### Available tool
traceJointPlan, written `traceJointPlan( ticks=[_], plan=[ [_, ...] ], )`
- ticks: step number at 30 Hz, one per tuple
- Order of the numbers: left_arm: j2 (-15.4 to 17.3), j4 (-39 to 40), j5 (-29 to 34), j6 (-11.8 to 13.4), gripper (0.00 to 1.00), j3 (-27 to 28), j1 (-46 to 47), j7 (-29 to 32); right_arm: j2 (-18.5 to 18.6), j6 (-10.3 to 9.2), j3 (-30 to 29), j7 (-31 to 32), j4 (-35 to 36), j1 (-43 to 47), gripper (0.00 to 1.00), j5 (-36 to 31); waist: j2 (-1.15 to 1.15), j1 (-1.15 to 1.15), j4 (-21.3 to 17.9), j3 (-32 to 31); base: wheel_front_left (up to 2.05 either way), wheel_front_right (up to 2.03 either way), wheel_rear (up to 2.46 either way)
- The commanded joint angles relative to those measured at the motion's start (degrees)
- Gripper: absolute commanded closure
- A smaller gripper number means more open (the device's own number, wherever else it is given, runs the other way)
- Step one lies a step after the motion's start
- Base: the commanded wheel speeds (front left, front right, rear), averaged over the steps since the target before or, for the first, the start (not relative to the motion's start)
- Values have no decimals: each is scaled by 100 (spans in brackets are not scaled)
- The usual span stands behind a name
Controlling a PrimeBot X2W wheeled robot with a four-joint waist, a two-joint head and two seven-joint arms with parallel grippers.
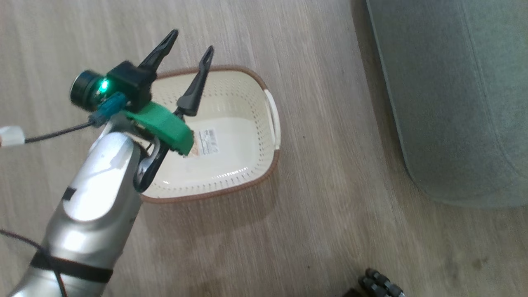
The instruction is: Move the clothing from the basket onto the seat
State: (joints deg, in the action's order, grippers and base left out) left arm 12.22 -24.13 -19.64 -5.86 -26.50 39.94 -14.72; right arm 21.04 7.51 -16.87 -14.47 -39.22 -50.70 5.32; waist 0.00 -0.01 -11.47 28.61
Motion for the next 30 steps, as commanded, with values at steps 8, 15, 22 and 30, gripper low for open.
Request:
traceJointPlan(
  ticks=[8, 15, 22, 30],
  plan=[
    [-90, 30, 264, 125, 0, 1057, -622, -28, -312, -2, 858, -52, 992, 971, 0, 575, 0, 1, 598, -964, 0, 0, 0],
    [-171, -11, 502, 284, 0, 1679, -1139, -28, -582, -2, 1367, -52, 1241, 1584, 0, 807, 0, 1, 816, -1400, 0, 0, 0],
    [-274, 64, 753, 474, 0, 2346, -1688, -28, -712, -2, 1972, -52, 1211, 1974, 0, 1039, 0, 1, 988, -1753, 0, 0, 0],
    [-477, 189, 1007, 533, 0, 2878, -2393, -28, -906, -2, 2572, -52, 1107, 2488, 0, 1235, 0, 1, 1110, -2267, 0, 0, 0]
  ],
)
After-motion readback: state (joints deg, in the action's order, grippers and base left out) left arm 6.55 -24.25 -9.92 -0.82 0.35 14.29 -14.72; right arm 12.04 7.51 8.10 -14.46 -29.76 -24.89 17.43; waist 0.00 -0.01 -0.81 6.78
